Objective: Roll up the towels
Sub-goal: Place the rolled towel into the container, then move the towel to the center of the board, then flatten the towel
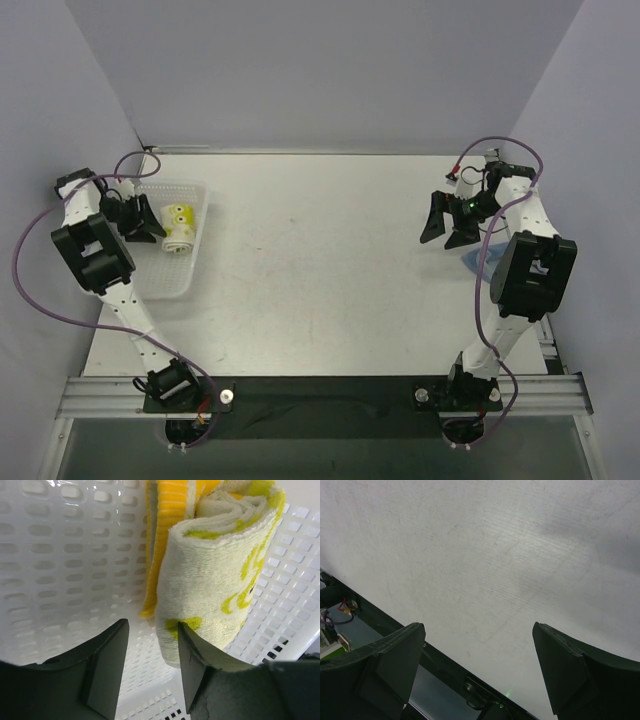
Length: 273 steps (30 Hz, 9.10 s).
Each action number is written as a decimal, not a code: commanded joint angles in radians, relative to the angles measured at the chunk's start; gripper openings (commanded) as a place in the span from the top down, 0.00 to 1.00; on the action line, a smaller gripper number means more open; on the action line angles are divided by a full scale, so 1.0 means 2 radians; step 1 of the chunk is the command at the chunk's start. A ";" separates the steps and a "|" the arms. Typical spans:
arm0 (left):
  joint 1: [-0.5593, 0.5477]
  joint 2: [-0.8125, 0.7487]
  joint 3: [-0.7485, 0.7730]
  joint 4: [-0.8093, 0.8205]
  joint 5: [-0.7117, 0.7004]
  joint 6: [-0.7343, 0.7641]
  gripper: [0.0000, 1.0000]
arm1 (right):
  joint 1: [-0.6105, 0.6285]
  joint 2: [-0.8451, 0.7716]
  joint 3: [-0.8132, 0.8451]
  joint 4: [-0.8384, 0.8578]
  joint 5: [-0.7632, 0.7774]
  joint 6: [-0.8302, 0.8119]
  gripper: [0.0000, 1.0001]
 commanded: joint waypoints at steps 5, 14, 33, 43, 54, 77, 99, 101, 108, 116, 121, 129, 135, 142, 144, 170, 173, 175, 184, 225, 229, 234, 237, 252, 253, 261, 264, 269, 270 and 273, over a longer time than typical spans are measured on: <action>-0.027 -0.077 0.035 0.038 -0.079 0.024 0.44 | 0.003 -0.018 0.017 -0.030 0.014 -0.010 0.06; -0.060 -0.162 0.036 0.058 -0.050 0.052 0.03 | -0.021 -0.028 0.023 -0.025 0.165 -0.033 0.06; -0.217 -0.295 -0.095 0.090 -0.061 0.060 0.03 | -0.067 0.099 0.015 0.011 0.291 -0.020 0.15; -0.216 -0.303 -0.092 0.090 -0.064 0.039 0.03 | -0.039 0.163 0.033 -0.011 0.251 -0.025 0.55; -0.200 -0.321 -0.101 0.079 -0.032 0.019 0.03 | 0.145 0.176 0.133 -0.072 0.126 0.004 1.00; -0.365 -0.270 -0.258 0.207 -0.085 -0.083 0.21 | 0.243 0.097 0.101 0.024 0.091 0.078 0.41; -0.477 -0.132 -0.265 0.295 -0.196 -0.105 0.39 | 0.203 0.174 0.096 0.076 0.019 0.151 0.68; -0.478 -0.127 -0.266 0.295 -0.208 -0.106 0.49 | 0.190 0.163 0.093 0.074 0.010 0.149 0.78; -0.470 -0.156 -0.290 0.283 -0.234 -0.070 1.00 | 0.125 0.118 0.077 0.050 0.013 0.127 1.00; -0.405 -0.206 -0.323 0.251 -0.226 -0.027 1.00 | 0.058 0.094 0.078 -0.038 0.082 0.052 1.00; -0.385 -0.235 -0.328 0.240 -0.243 0.004 1.00 | 0.029 0.102 0.081 -0.077 0.143 0.007 1.00; -0.392 -0.228 -0.302 0.221 -0.177 0.004 1.00 | 0.028 0.127 0.116 -0.097 0.131 0.017 0.55; -0.394 -0.228 -0.271 0.221 -0.060 -0.040 0.75 | 0.038 0.019 0.031 -0.037 0.124 -0.025 0.56; -0.383 -0.239 -0.255 0.253 -0.003 -0.084 0.52 | 0.118 -0.044 -0.091 0.030 0.261 -0.069 0.55; -0.383 -0.247 -0.259 0.261 0.001 -0.083 0.51 | 0.121 -0.044 -0.100 0.032 0.263 -0.070 0.55; -0.511 -0.366 -0.394 0.430 -0.005 0.019 0.43 | 0.193 0.078 -0.142 0.021 0.285 -0.088 0.87; -0.561 -0.365 -0.409 0.443 -0.027 0.065 0.44 | 0.180 0.072 -0.126 0.003 0.247 -0.083 1.00; -0.590 -0.358 -0.410 0.448 -0.040 0.099 0.44 | 0.166 0.063 -0.096 -0.016 0.205 -0.078 1.00; -0.717 -0.265 -0.348 0.482 -0.112 0.154 0.43 | 0.058 0.045 -0.002 -0.103 -0.004 -0.064 1.00; -0.591 -0.342 -0.501 0.209 -0.080 0.323 0.97 | -0.102 0.034 0.002 -0.093 -0.026 -0.021 1.00; -0.569 -0.359 -0.495 0.207 -0.062 0.304 0.68 | -0.102 0.022 -0.022 -0.093 -0.037 -0.024 1.00; -0.569 -0.397 -0.499 0.207 -0.050 0.299 0.57 | -0.099 0.018 -0.035 -0.093 -0.032 -0.028 1.00; -0.572 -0.408 -0.500 0.207 -0.045 0.296 0.57 | -0.098 0.017 -0.041 -0.093 -0.030 -0.030 1.00; -0.645 -0.370 -0.543 0.274 -0.121 0.262 0.58 | -0.094 0.012 -0.071 -0.089 0.012 -0.036 1.00; -0.645 -0.361 -0.545 0.274 -0.127 0.262 0.62 | -0.093 0.012 -0.078 -0.090 0.019 -0.038 1.00; -0.616 -0.363 -0.596 0.228 -0.160 0.317 0.84 | -0.045 0.025 -0.117 -0.104 0.101 -0.067 1.00; -0.577 -0.364 -0.606 0.208 -0.163 0.339 0.85 | -0.025 0.027 -0.130 -0.120 0.114 -0.085 0.89; -0.538 -0.403 -0.565 0.144 -0.119 0.349 0.65 | -0.016 0.000 -0.104 -0.154 0.103 -0.137 0.49; -0.535 -0.410 -0.541 0.120 -0.111 0.348 0.63 | -0.018 -0.001 -0.074 -0.157 0.099 -0.140 0.49; -0.529 -0.410 -0.506 0.088 -0.099 0.343 0.62 | -0.019 0.002 -0.020 -0.157 0.082 -0.132 0.49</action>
